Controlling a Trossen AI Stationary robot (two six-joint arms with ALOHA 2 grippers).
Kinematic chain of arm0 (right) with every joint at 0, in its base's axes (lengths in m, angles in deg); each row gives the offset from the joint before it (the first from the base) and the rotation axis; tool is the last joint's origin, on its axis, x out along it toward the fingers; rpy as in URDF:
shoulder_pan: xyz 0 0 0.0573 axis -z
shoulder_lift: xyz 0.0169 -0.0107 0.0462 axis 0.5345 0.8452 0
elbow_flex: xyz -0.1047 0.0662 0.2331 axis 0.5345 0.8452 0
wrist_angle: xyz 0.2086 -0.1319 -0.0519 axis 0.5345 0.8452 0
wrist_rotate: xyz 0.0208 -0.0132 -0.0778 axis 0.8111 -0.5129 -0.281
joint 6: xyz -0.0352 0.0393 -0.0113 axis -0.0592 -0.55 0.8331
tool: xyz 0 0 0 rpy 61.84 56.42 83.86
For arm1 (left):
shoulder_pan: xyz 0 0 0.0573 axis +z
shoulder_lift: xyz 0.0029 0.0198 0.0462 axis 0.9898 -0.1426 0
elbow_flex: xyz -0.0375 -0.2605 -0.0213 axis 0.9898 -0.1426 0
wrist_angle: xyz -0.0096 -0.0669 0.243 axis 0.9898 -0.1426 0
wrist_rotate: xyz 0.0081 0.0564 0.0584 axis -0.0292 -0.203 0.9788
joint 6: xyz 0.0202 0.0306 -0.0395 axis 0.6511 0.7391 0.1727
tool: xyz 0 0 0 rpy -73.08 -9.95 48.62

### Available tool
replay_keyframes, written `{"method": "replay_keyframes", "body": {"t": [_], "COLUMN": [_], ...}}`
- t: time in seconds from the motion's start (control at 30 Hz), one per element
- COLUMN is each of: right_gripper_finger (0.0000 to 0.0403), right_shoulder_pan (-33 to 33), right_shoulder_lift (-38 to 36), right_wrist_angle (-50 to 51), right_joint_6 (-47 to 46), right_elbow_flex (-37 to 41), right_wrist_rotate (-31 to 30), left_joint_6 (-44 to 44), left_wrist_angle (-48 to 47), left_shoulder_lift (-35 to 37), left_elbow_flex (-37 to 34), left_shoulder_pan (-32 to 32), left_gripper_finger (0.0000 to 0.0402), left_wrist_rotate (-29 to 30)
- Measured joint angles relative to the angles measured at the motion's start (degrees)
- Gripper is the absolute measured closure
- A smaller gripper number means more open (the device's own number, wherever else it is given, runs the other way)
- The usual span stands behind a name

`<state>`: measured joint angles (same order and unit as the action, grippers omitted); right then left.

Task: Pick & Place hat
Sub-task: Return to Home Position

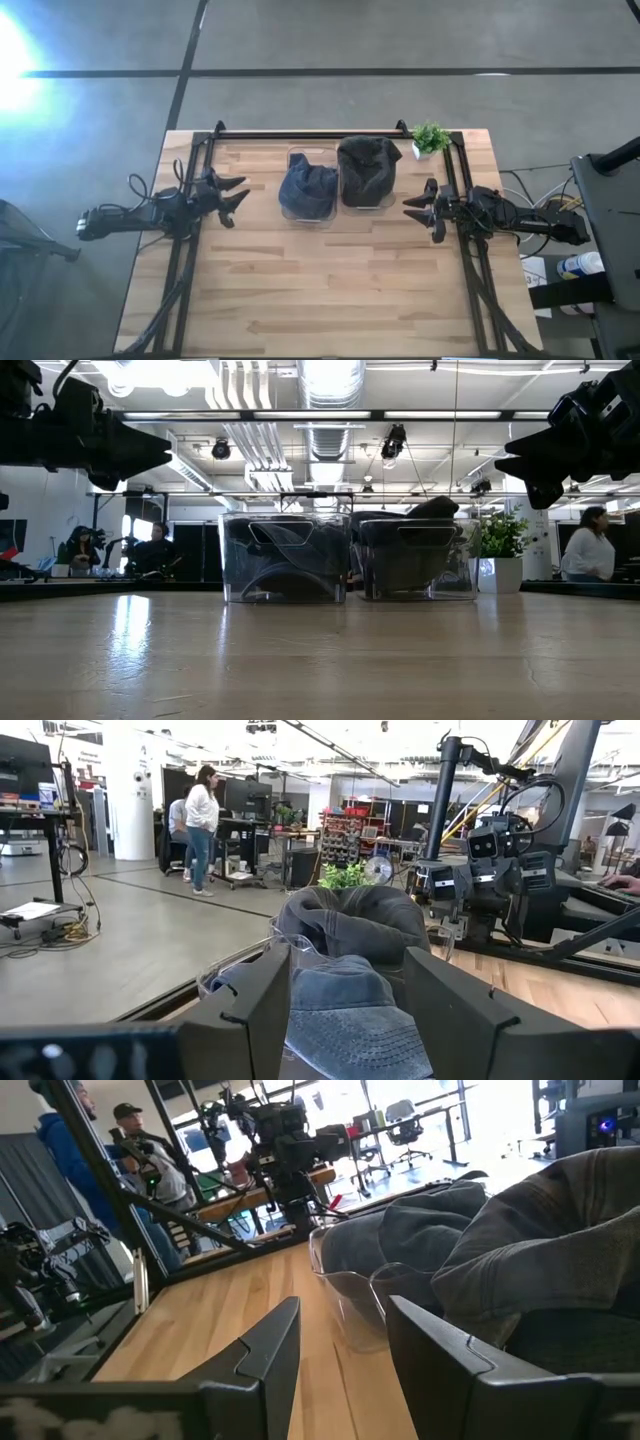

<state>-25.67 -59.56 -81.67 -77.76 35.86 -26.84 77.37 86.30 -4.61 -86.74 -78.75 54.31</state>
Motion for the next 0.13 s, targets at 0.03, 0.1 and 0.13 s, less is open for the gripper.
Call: {"method": "replay_keyframes", "body": {"t": [0.03,0.1,0.13], "right_gripper_finger": [0.0257,0.0257,0.0257], "right_shoulder_pan": [0.0,0.0,0.0], "right_shoulder_lift": [0.0,0.0,-0.1], "right_wrist_angle": [0.0,0.0,0.0], "right_joint_6": [0.0,0.0,0.0], "right_elbow_flex": [0.0,0.0,0.0], "right_wrist_rotate": [0.0,0.0,0.0], "left_joint_6": [0.0,0.0,0.0], "left_wrist_angle": [0.0,0.0,0.0], "left_shoulder_lift": [0.0,0.0,0.0], "left_elbow_flex": [0.0,0.0,0.0], "left_shoulder_pan": [0.0,0.0,0.0], "left_gripper_finger": [0.0213,0.0213,0.0213], "left_wrist_rotate": [0.0,0.0,0.0]}}
